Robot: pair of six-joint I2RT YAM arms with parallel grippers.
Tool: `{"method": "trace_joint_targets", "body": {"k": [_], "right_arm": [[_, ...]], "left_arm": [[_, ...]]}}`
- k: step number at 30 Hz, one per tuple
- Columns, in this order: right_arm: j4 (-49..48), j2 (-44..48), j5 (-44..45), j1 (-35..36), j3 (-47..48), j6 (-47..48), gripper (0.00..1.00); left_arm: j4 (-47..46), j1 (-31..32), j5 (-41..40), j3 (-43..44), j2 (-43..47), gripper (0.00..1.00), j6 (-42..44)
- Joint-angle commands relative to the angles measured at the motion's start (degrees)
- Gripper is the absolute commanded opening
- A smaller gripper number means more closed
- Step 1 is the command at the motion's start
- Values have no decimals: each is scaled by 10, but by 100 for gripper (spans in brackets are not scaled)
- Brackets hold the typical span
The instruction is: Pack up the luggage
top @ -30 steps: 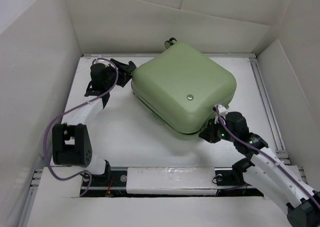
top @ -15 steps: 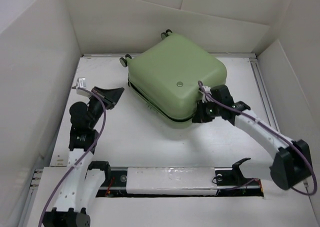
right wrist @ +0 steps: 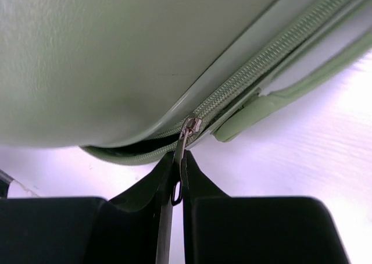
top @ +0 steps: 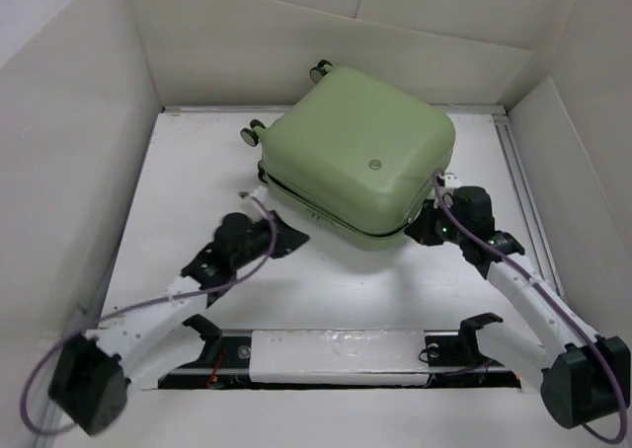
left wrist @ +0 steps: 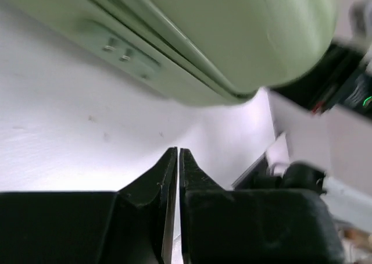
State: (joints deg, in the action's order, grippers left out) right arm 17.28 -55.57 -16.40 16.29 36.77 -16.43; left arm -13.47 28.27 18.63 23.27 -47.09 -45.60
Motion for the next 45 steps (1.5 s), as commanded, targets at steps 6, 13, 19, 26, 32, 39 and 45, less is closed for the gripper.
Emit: {"method": "trace_joint_targets", "body": {"k": [6, 13, 19, 26, 32, 39, 45], "right_arm": [[19, 81, 22, -67, 59, 8, 0], [27, 93, -11, -21, 5, 26, 0], [44, 129, -52, 54, 38, 21, 0], [127, 168, -16, 203, 127, 30, 0], [142, 183, 14, 154, 268, 24, 0], [168, 211, 43, 149, 201, 18, 0], [152, 258, 144, 149, 65, -45, 0]], "left_arm": [[-126, 289, -248, 122, -201, 3, 6], [-187, 333, -227, 179, -380, 3, 6], [-222, 313, -241, 219, -461, 0, -14], [-270, 296, -241, 233, -503, 0, -53], [-290, 296, -235, 222, -525, 0, -74], [-295, 296, -241, 203, -514, 0, -79], [-295, 296, -248, 131, -425, 3, -84]]}}
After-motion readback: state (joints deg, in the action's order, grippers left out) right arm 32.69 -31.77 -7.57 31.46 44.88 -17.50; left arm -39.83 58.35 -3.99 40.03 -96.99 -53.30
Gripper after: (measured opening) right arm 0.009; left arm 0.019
